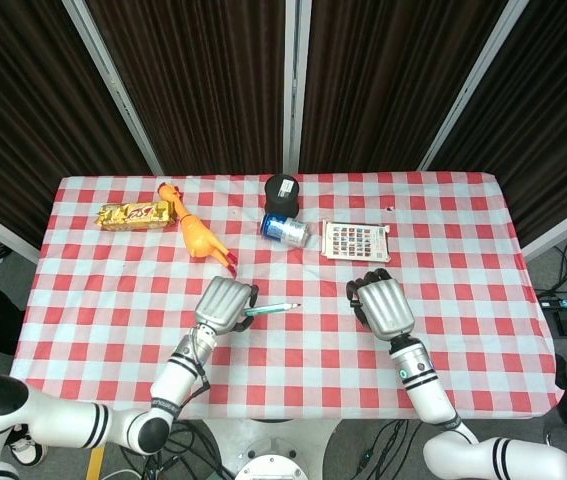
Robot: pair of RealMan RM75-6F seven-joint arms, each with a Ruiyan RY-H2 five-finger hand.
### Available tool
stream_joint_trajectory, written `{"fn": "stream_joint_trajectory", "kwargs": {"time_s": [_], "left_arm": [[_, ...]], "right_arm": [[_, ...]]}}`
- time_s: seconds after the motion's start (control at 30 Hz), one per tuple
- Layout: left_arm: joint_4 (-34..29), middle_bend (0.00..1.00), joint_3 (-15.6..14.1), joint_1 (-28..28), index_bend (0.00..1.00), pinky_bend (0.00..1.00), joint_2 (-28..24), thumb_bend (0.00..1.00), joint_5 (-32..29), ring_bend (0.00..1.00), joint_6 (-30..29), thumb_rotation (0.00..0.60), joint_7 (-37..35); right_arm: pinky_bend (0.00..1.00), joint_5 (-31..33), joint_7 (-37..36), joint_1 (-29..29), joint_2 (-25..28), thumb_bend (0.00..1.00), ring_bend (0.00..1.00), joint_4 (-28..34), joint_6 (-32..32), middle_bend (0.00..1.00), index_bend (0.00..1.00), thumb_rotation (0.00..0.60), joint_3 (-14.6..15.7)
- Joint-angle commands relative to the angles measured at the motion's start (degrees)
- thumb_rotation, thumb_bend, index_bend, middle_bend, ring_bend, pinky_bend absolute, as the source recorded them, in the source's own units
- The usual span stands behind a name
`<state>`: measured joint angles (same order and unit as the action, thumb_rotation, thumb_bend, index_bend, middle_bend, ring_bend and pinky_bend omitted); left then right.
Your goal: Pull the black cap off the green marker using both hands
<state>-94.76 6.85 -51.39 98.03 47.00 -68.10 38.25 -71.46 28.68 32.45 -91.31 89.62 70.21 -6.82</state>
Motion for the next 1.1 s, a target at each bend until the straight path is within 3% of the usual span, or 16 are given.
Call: {"fn": "stream_joint_trajectory", "kwargs": {"time_s": [0.03, 0.27, 0.53, 0.77, 1.1], "left_arm": [[2.32, 0.62, -0.65, 0.80, 0.60, 0.86, 0.49, 0.41, 1.19, 0.94, 1.90, 0.600, -1.25], [3.46, 0.62, -0.05, 1.19, 0.60, 0.86, 0.86, 0.41, 1.90, 0.94, 2.90, 0.600, -1.17], [3.09, 0.63, 0.51, 1.78, 0.60, 0.86, 0.64, 0.41, 1.96, 0.94, 2.99, 0.600, -0.22], [2.94, 0.62, 0.97, 2.22, 0.60, 0.86, 0.68, 0.41, 2.31, 0.94, 3.05, 0.600, 0.03], [2.85, 0.62, 1.20, 3.00, 0.60, 0.86, 0.74, 0.41, 1.78, 0.94, 3.05, 0.600, 0.71]], "right_arm": [[0.31, -1.13, -4.33, -0.28, -1.83, 0.26, 0.37, -3.91, -1.31, 0.63, 0.73, 0.600, 0.29], [0.29, -0.75, -7.70, 0.98, -4.85, 0.24, 0.36, -9.59, -5.37, 0.61, 0.70, 0.600, -0.06], [0.24, 0.15, -7.59, 2.23, -6.96, 0.18, 0.29, -12.84, -7.75, 0.54, 0.60, 0.600, -1.10], [0.14, 3.47, -3.17, 2.51, -5.52, 0.13, 0.15, -10.64, -10.04, 0.38, 0.40, 0.600, -1.24], [0.10, 3.05, -3.33, 0.80, -1.81, 0.10, 0.09, -4.49, -5.81, 0.31, 0.33, 0.600, -2.54]]}}
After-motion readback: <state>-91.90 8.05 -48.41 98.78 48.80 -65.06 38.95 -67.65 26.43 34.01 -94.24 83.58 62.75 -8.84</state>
